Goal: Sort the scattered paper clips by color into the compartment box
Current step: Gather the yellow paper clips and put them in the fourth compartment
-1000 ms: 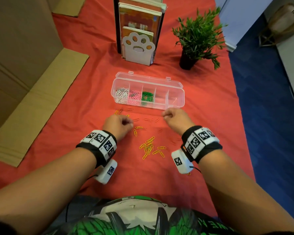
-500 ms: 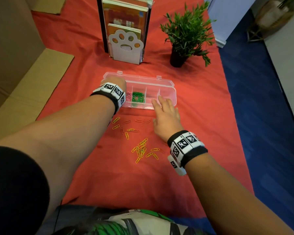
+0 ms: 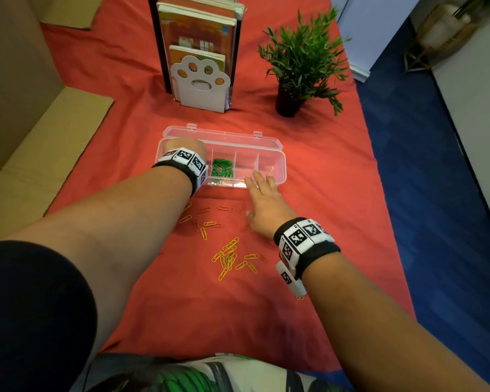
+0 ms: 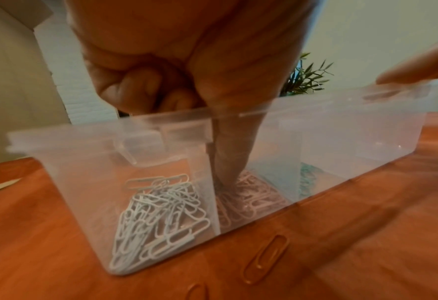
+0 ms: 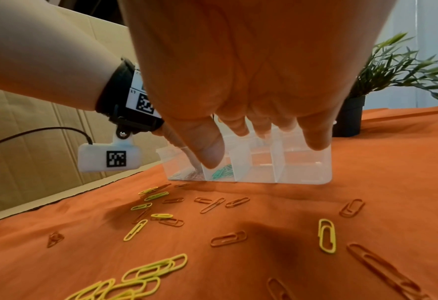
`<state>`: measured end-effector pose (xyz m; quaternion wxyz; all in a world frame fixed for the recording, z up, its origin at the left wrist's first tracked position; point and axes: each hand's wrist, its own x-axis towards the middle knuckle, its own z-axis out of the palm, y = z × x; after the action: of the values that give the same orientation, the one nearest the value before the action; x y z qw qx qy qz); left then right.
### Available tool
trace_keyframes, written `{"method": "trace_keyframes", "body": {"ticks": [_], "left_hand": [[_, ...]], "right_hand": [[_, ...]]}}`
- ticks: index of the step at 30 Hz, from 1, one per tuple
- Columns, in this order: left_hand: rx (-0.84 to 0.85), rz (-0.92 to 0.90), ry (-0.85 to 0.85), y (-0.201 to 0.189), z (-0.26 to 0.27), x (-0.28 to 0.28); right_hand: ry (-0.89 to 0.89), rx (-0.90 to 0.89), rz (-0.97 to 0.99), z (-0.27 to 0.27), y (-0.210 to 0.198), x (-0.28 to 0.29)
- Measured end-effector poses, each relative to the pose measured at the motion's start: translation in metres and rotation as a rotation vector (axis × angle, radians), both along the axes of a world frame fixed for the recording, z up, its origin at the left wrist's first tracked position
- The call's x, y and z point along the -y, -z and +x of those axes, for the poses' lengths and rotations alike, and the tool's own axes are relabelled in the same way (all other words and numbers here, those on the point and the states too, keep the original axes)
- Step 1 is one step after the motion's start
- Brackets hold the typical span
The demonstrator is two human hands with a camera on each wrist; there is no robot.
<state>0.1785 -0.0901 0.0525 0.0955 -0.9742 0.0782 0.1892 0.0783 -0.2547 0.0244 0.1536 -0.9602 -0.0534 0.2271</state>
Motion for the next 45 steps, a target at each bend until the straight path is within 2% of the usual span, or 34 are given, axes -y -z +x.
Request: {"method": "trace_keyframes", "body": {"ticks": [4, 8, 13, 18, 21, 25, 28, 37, 42, 45], "left_hand": [[-0.007, -0.087, -0.097, 0.005, 0.02, -0.001], [0.025, -0.264, -0.051, -0.011, 0.02, 0.017], [0.048, -0.319, -0.062, 0.0, 0.007, 0.023], [0.06, -0.47, -0.103, -0.008, -0.029, 0.007], [0.014, -0.567, -0.081, -0.008, -0.07, 0.001], [-0.125, -0.543, -0.072, 0.019, -0.125, -0.004], [-0.203, -0.496, -0.099, 0.043, -0.154, -0.006], [-0.083, -0.474, -0.199, 0.065, -0.177, -0.003], [-0.081, -0.515, -0.188, 0.068, -0.178, 0.001], [-0.094, -0.539, -0.175, 0.066, -0.179, -0.001]], "right_hand": [[-0.01, -0.023, 0.008, 0.001, -0.001, 0.002], [-0.004, -0.005, 0.016, 0.0, 0.0, 0.001], [-0.021, -0.028, 0.036, 0.005, -0.012, 0.006], [0.048, 0.153, 0.181, -0.01, -0.025, 0.024], [0.054, 0.139, 0.143, -0.033, -0.024, 0.038], [-0.008, 0.009, 0.055, -0.068, -0.007, 0.041], [-0.044, -0.005, 0.046, -0.086, 0.013, 0.034], [-0.132, 0.186, -0.024, -0.101, 0.04, 0.008], [-0.179, 0.162, -0.045, -0.103, 0.041, -0.001], [-0.14, 0.126, -0.056, -0.098, 0.041, 0.002]]}}
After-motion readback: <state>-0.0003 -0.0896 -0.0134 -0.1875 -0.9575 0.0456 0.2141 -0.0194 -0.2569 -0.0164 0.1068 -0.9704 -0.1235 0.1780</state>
